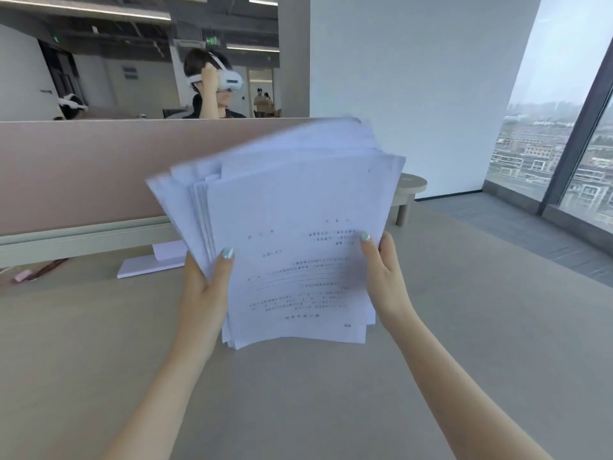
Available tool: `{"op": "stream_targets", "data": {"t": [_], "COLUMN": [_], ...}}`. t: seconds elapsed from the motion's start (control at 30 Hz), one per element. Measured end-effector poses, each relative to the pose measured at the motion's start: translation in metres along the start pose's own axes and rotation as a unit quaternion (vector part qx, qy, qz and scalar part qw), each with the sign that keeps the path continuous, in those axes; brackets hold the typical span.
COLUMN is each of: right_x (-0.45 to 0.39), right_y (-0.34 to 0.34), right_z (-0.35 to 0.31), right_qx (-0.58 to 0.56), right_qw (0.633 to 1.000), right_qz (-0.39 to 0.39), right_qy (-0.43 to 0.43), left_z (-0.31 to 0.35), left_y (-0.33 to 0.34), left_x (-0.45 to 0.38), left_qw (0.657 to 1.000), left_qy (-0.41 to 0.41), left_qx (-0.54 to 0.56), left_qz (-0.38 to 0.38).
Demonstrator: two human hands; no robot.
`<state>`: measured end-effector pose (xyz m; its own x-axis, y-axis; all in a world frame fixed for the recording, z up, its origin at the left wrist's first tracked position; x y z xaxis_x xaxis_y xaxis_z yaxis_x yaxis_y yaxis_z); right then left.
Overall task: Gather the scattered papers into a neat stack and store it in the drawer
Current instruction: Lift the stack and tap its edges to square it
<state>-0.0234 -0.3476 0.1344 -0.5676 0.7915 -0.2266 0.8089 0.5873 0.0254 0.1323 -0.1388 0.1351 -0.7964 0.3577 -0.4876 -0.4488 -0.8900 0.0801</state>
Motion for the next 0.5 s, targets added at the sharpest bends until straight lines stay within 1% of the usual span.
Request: {"op": "stream_targets", "data": {"t": [0.1, 0.17, 0.23, 0.3, 0.37, 0.5], "right_x": [-0.002, -0.001, 0.003, 0.009, 0.013, 0.013], "right_y": [0.004, 0.009, 0.013, 0.015, 0.014, 0.004], "right_z": [0.008, 0.008, 0.006, -0.003, -0.017, -0.029], "right_qx": [0.003, -0.003, -0.019, -0.040, -0.048, -0.062], "right_qw": [1.000, 1.000, 0.999, 0.999, 0.998, 0.997], "right_qz": [-0.004, -0.002, 0.011, 0.023, 0.030, 0.036], "right_qy": [0.023, 0.029, 0.034, 0.028, 0.009, 0.001], "left_z": [-0.003, -0.003, -0.001, 0.011, 0.027, 0.032], "left_y": [0.002, 0.007, 0.006, 0.006, 0.008, 0.007], "left_x": [0.001, 0.004, 0.009, 0.013, 0.014, 0.010], "left_qw": [0.999, 0.999, 0.999, 0.999, 1.000, 1.000], "left_qy": [-0.028, -0.022, -0.018, -0.008, 0.000, -0.024], "left_qx": [-0.023, -0.028, -0.025, -0.013, -0.002, 0.009], "left_qz": [-0.007, -0.010, 0.014, 0.029, 0.028, 0.007]}}
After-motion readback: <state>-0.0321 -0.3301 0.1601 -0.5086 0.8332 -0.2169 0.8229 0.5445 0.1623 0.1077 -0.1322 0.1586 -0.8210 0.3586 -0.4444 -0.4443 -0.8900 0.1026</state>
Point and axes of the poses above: each hand's wrist, its own x-axis away from the middle knuckle, its own y-axis out of the palm, z = x × y, the point moved 10 cm from there along -x, towards the middle knuckle, and after that the axes turned 6 degrees about y, right-handed, at the moved point
